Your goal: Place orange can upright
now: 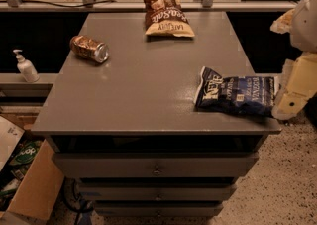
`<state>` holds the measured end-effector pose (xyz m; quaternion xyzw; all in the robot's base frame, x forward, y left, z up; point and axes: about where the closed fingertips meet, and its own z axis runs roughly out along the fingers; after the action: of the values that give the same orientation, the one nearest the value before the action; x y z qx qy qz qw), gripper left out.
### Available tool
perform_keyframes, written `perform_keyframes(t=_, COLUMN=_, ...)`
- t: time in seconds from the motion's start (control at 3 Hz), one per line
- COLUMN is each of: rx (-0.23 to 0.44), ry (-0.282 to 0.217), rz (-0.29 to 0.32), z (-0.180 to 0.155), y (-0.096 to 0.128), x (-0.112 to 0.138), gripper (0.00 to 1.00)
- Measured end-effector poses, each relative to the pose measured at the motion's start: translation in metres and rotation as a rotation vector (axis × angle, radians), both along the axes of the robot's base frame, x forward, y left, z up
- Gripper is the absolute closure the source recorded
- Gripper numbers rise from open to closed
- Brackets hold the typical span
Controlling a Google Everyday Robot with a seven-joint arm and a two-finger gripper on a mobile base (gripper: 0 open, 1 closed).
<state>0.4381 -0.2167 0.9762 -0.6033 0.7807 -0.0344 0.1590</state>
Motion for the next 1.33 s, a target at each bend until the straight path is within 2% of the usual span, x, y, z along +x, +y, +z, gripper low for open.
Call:
perform_keyframes(t=0.33, rx=0.001, ry=-0.003, rz=0.001, z=0.001, y=0.0, x=0.0, gripper=0.0)
perform_keyframes(t=0.67, rx=0.015, ry=-0.025, rz=0.019, z=0.0, y=0.019, x=0.02, gripper=0.0)
perform_keyframes(t=1.33, rx=0.074, ry=-0.087, rz=0.069, z=0.004, y=0.097, x=0.084, gripper=0.0)
